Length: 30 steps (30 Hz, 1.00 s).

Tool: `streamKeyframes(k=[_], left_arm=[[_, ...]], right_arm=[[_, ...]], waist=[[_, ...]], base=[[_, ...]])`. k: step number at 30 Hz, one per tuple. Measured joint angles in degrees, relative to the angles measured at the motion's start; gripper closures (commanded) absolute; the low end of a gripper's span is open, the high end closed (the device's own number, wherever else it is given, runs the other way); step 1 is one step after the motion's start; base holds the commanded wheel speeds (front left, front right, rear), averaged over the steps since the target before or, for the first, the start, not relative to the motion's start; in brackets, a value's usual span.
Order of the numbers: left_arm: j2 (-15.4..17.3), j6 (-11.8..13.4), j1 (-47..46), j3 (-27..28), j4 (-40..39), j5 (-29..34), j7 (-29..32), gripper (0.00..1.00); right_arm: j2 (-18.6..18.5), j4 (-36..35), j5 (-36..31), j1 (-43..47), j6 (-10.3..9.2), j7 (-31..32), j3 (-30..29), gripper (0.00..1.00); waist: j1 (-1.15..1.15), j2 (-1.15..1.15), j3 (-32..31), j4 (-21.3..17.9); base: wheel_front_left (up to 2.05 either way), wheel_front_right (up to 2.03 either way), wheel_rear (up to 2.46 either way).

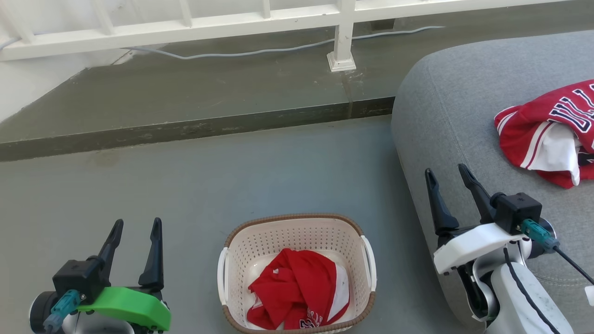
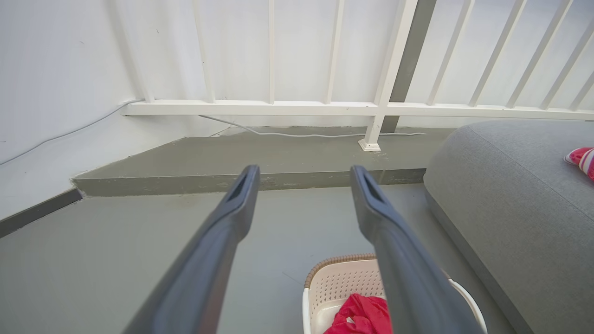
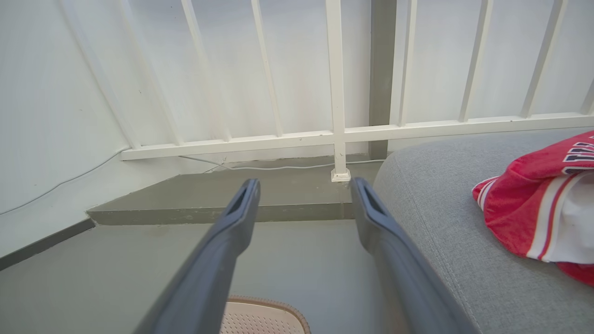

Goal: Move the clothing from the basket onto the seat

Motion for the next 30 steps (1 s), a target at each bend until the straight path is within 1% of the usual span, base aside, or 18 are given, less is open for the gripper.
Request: streamKeyframes(k=[16,23,25,30], left_arm=[[-0.6,0.0,0.2,1.1,-0.5,0.7,0.7,0.00],[-0.7,0.0,0.2,1.5,-1.7,1.0,1.0,0.00],[-0.8,0.0,0.2,1.5,-1.8,1.3,1.1,0.00],[-0.8,0.0,0.2,1.3,-2.2,2.6,1.7,0.00]], right_arm=[[-0.1,-3.3,0.0,1.1,-0.07,1.5,0.4,0.00],[-0.1,-5.0,0.0,1.1,-0.09,2.1,0.6,0.00],[-0.1,-5.4,0.0,1.1,-0.55,2.3,0.6,0.00],[-0.2,-7.0,0.0,1.1,-0.58,2.7,0.7,0.00]], waist=[[0.00,0.00,0.4,-0.4],[0.00,0.00,1.6,-1.1],[0.00,0.00,2.0,-1.4],[0.00,0.00,3.4,-2.0]], base=[[0.00,0.00,0.00],[0.00,0.00,0.00],[0.00,0.00,0.00],[0.00,0.00,0.00]])
